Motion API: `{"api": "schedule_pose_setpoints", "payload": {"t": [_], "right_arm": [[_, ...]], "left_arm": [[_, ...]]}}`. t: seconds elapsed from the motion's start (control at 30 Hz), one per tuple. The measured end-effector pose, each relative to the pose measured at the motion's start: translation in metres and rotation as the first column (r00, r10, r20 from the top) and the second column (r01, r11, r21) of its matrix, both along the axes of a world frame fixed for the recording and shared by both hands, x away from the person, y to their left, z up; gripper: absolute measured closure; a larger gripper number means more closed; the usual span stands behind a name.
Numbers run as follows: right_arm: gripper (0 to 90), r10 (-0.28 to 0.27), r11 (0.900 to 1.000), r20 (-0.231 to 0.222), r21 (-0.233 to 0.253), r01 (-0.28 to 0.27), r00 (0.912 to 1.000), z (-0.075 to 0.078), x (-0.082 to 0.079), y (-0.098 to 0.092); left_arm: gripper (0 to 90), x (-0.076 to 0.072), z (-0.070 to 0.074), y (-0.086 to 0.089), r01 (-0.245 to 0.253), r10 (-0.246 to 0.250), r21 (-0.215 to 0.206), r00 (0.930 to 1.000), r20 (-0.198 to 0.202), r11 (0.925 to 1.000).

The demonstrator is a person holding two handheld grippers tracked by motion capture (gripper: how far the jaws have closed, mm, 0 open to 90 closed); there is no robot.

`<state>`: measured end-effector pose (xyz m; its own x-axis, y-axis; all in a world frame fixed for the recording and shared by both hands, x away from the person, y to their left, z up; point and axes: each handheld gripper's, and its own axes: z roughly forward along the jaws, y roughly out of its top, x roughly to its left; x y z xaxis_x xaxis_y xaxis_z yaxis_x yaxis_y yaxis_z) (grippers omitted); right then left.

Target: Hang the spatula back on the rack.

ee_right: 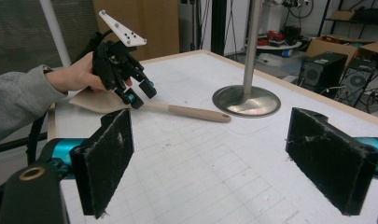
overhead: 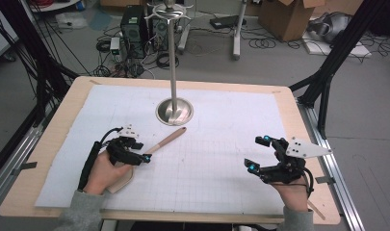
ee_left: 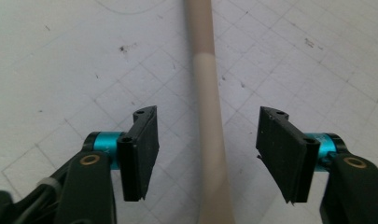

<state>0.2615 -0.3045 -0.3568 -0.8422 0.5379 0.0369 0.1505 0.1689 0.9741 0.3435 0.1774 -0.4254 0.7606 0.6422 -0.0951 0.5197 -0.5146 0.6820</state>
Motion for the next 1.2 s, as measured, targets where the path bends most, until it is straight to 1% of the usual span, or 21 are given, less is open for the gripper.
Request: {"api": "schedule_pose_setpoints", "payload": {"t": [0.07, 0.13, 0.23, 0.3, 0.37, 0.43, 0.57, 0.6, 0.67, 0.7, 0.83, 0.87, 1.0, 1.07, 1.2], "right_arm": [[14.1, 0.000, 1.000, -0.001, 0.001, 0.000, 1.0000, -0.0003, -0.0001, -0.0004], [14.1, -0.001, 1.000, -0.003, 0.002, 0.001, 1.0000, -0.0006, -0.0002, -0.0005], [14.1, -0.003, 1.000, -0.001, 0.001, 0.003, 1.0000, -0.0008, 0.0002, -0.0006], [14.1, 0.001, 1.000, 0.000, 0.001, -0.001, 1.0000, -0.0008, 0.0001, -0.0004], [14.1, 0.001, 1.000, 0.002, 0.000, -0.001, 1.0000, -0.0008, 0.0002, -0.0004], [14.2, -0.001, 1.000, -0.004, 0.002, 0.001, 1.0000, -0.0007, -0.0002, -0.0005], [14.3, 0.000, 1.000, -0.004, 0.002, 0.000, 1.0000, -0.0006, -0.0004, -0.0008], [14.3, 0.000, 1.000, -0.004, 0.001, 0.000, 1.0000, -0.0006, -0.0004, -0.0008], [14.3, 0.001, 1.000, -0.007, 0.002, -0.001, 1.0000, -0.0007, -0.0005, -0.0004], [14.3, 0.002, 1.000, 0.001, -0.001, -0.002, 1.0000, -0.0007, 0.0001, -0.0004], [14.3, 0.002, 1.000, -0.008, -0.001, -0.002, 1.0000, -0.0005, -0.0006, 0.0000], [14.3, 0.002, 1.000, -0.007, -0.002, -0.002, 1.0000, -0.0005, -0.0006, 0.0001], [14.3, 0.005, 1.000, -0.004, -0.005, -0.005, 1.0000, -0.0008, 0.0000, 0.0006], [14.3, 0.006, 1.000, -0.010, -0.008, -0.006, 0.9999, -0.0009, -0.0003, 0.0012], [14.3, 0.006, 1.000, -0.005, -0.006, -0.006, 1.0000, -0.0008, -0.0001, 0.0006]], "left_arm": [[43.1, 0.0012, -0.0006, 0.0006, -0.008, 0.008, 0.005, 1.0000, -0.002, 1.0000], [43.0, 0.0016, -0.0003, 0.0015, -0.012, 0.012, -0.005, 0.9999, -0.003, 0.9999], [44.3, 0.0017, -0.0006, 0.0014, -0.015, 0.015, 0.005, 0.9999, -0.007, 0.9999], [47.0, 0.0015, -0.0010, 0.0005, -0.007, 0.007, 0.005, 0.9999, -0.011, 1.0000], [48.9, 0.0013, -0.0012, -0.0002, -0.005, 0.005, 0.018, 0.9999, -0.011, 0.9998], [50.5, 0.0013, -0.0016, -0.0005, -0.005, 0.005, 0.017, 0.9998, -0.018, 0.9998], [54.1, 0.0008, -0.0021, -0.0014, 0.001, -0.001, 0.029, 0.9998, -0.021, 0.9996], [55.1, 0.0009, -0.0022, -0.0016, 0.006, -0.005, 0.035, 0.9997, -0.025, 0.9994], [56.9, 0.0005, -0.0037, -0.0032, -0.005, 0.006, 0.043, 0.9996, -0.028, 0.9991], [58.0, 0.0006, -0.0041, -0.0038, -0.006, 0.008, 0.056, 0.9995, -0.029, 0.9984], [61.7, 0.0006, -0.0029, -0.0048, -0.007, 0.008, 0.070, 0.9996, -0.026, 0.9975], [63.1, -0.0001, -0.0026, -0.0058, -0.008, 0.010, 0.084, 0.9998, -0.020, 0.9965], [67.3, 0.0003, -0.0026, -0.0051, -0.013, 0.014, 0.085, 0.9997, -0.022, 0.9963], [69.1, -0.0001, -0.0027, -0.0058, -0.009, 0.011, 0.082, 0.9996, -0.026, 0.9966], [75.3, -0.0011, -0.0019, -0.0081, 0.001, 0.002, 0.093, 0.9995, -0.032, 0.9957]]}}
